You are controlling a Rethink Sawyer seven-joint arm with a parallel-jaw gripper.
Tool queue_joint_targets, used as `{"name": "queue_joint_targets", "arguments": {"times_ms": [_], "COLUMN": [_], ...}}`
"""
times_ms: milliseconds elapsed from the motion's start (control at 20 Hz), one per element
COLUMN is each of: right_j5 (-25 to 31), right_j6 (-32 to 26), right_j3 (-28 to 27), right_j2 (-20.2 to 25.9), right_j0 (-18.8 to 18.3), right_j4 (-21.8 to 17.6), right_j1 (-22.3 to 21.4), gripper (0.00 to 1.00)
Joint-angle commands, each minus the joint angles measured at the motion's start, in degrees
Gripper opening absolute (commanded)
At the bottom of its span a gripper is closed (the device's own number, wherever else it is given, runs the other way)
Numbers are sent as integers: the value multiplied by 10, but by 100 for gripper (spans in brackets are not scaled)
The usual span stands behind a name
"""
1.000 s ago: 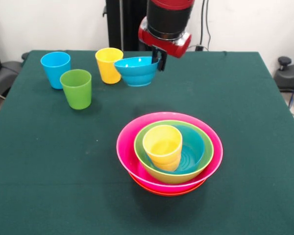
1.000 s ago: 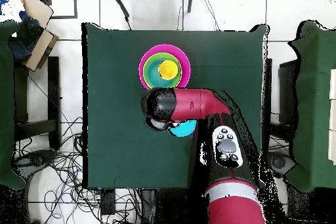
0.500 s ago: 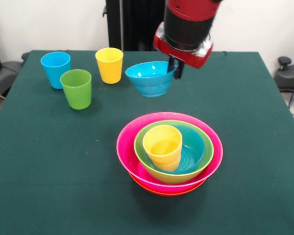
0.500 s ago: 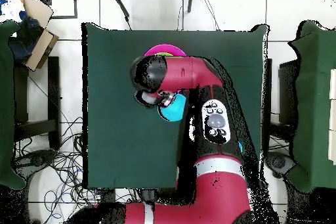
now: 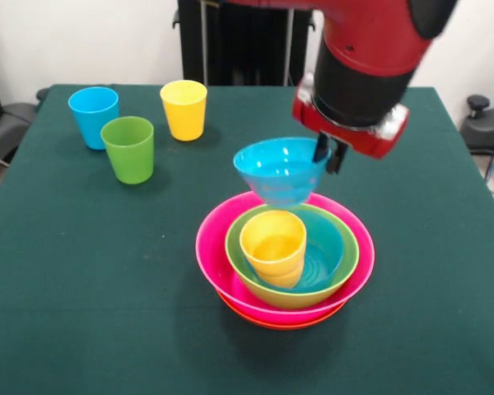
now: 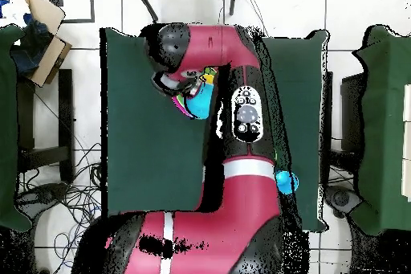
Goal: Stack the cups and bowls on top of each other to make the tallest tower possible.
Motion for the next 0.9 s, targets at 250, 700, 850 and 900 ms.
{"name": "queue_joint_targets", "arguments": {"times_ms": [250, 700, 850, 900], "right_j5": [88, 19, 32, 30], "right_j6": [13, 19, 16, 16], "right_j3": [-163, -91, -91, -88], "right_j2": [15, -5, -7, -8], "right_j0": [24, 24, 24, 25], "right_j4": [-27, -19, -15, -14], "right_j1": [78, 75, 72, 71], "gripper": [0, 0, 0, 0]}}
